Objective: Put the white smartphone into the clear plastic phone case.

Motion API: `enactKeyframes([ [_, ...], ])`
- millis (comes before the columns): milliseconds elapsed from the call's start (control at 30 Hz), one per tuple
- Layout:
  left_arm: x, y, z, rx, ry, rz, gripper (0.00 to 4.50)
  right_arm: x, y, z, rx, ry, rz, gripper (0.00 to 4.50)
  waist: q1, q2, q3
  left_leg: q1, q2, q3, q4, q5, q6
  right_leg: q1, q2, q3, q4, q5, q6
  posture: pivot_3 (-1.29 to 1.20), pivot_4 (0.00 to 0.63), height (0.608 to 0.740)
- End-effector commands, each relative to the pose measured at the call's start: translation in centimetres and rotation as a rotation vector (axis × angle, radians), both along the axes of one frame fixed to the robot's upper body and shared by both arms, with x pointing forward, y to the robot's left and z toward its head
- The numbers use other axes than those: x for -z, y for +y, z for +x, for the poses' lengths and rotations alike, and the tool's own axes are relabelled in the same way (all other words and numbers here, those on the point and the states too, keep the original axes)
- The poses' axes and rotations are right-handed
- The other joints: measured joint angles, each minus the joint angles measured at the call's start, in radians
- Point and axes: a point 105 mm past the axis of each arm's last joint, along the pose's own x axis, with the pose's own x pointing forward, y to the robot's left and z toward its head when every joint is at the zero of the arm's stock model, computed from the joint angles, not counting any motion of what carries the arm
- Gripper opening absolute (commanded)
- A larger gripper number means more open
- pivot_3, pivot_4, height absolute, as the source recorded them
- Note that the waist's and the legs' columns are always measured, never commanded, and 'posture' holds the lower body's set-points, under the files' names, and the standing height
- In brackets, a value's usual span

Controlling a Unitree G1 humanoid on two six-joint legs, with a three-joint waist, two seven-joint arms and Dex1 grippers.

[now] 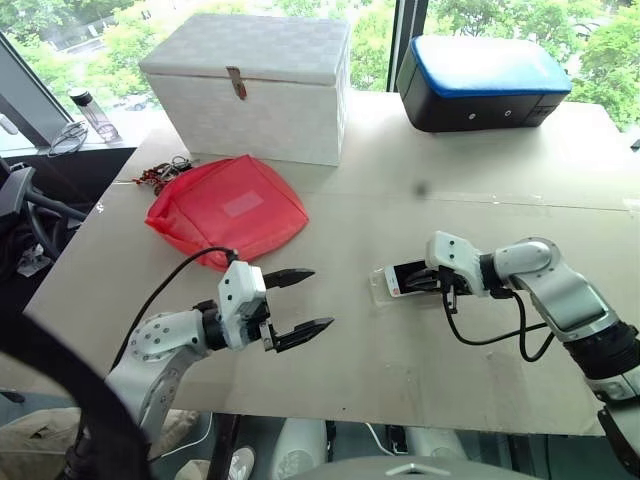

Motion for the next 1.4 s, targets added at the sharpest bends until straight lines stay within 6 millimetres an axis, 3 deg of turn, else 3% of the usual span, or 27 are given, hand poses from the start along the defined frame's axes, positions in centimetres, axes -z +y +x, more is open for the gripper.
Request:
enactKeyframes([
  [33, -1.6, -0.6, 0.0, 0.007, -0.046, -0.011, 4.5, 4.0, -1.0, -1.8, 0.025, 0.161, -0.11, 0.06, 0.0, -0.001, -0.001, 0.002, 0.0, 0.0, 0.0, 0.0, 0.0, 0.002, 0.0, 0.0, 0.0, 0.0, 0.0, 0.0, 0.15, 0.74],
  [233, -2.0, -1.2, 0.4, 0.003, -0.046, -0.017, 4.5, 3.4, -1.3, -2.0, 0.042, 0.193, -0.092, 0.06, 0.001, -0.003, -0.002, 0.004, 0.0, 0.0, 0.001, 0.0, 0.0, 0.005, 0.0, 0.0, -0.001, 0.0, 0.0, 0.0, 0.15, 0.74],
  [300, -2.1, -1.3, 0.5, 0.002, -0.047, -0.019, 4.5, 1.8, -0.9, -1.5, 0.034, 0.158, 0.003, 0.06, 0.005, -0.003, -0.002, 0.004, 0.0, -0.001, 0.001, 0.0, 0.0, 0.005, 0.0, 0.0, -0.001, 0.0, 0.0, 0.0, 0.15, 0.74],
  [400, -2.2, -1.4, 0.7, 0.001, -0.048, -0.022, 4.5, -2.2, 0.1, -0.7, 0.044, 0.14, 0.215, 0.06, 0.005, -0.002, 0.0, 0.002, 0.0, -0.001, 0.001, 0.0, 0.0, 0.004, -0.001, -0.001, -0.001, 0.0, 0.0, 0.0, 0.15, 0.74],
  [533, -2.2, -1.4, 0.7, 0.0, -0.049, -0.026, 4.5, -5.8, 1.0, -0.1, 0.037, 0.101, 0.328, 0.06, -0.001, 0.001, 0.002, -0.001, 0.0, -0.001, 0.001, 0.0, 0.0, 0.0, 0.0, 0.0, -0.001, 0.0, 0.0, 0.0, 0.15, 0.74],
  [600, -2.2, -1.4, 0.7, -0.001, -0.049, -0.027, 4.5, -6.7, 1.4, 0.8, 0.053, 0.047, 0.32, 0.06, -0.003, 0.001, 0.002, -0.003, 0.0, 0.0, 0.0, 0.0, 0.0, -0.001, 0.0, 0.0, -0.001, 0.0, 0.0, 0.0, 0.15, 0.74],
  [733, -2.1, -1.4, 0.7, -0.003, -0.049, -0.03, 4.5, -6.3, 1.5, 3.3, 0.125, -0.067, 0.22, 0.06, 0.001, 0.001, 0.002, -0.005, 0.0, 0.0, -0.001, 0.0, 0.0, -0.004, 0.001, 0.0, 0.0, 0.0, 0.0, 0.0, 0.15, 0.74],
  [867, -2.0, -1.3, 0.7, -0.004, -0.048, -0.03, 4.5, -4.5, 1.2, 4.9, 0.118, -0.103, 0.081, 0.06, 0.002, 0.001, 0.003, -0.006, -0.001, 0.001, -0.001, 0.0, 0.0, -0.005, 0.0, 0.001, -0.001, 0.0, 0.0, 0.0, 0.15, 0.74],
  [1000, -1.8, -1.1, 0.6, -0.01, -0.048, -0.027, 4.5, -3.4, 1.0, 4.9, 0.063, -0.086, 0.018, 0.06, 0.001, 0.002, 0.003, -0.006, -0.001, 0.002, -0.001, 0.0, 0.0, -0.005, 0.0, 0.001, -0.001, 0.0, 0.0, 0.0, 0.15, 0.74],
  [1233, -1.3, -0.9, 0.2, -0.021, -0.042, -0.027, 4.5, -3.2, 0.6, 4.3, -0.002, -0.076, -0.013, 0.06, 0.001, 0.002, 0.003, -0.006, 0.0, 0.001, -0.001, 0.0, 0.0, -0.006, 0.001, 0.001, -0.001, 0.0, 0.0, 0.0, 0.15, 0.74],
  [1400, -1.1, -0.9, 0.3, -0.021, -0.043, -0.03, 4.5, -4.4, 0.7, 4.7, 0.019, -0.117, 0.044, 0.06, 0.001, 0.002, 0.003, -0.006, 0.0, 0.001, -0.001, 0.0, 0.0, -0.006, 0.001, 0.001, -0.001, 0.0, 0.0, 0.0, 0.15, 0.74],
])
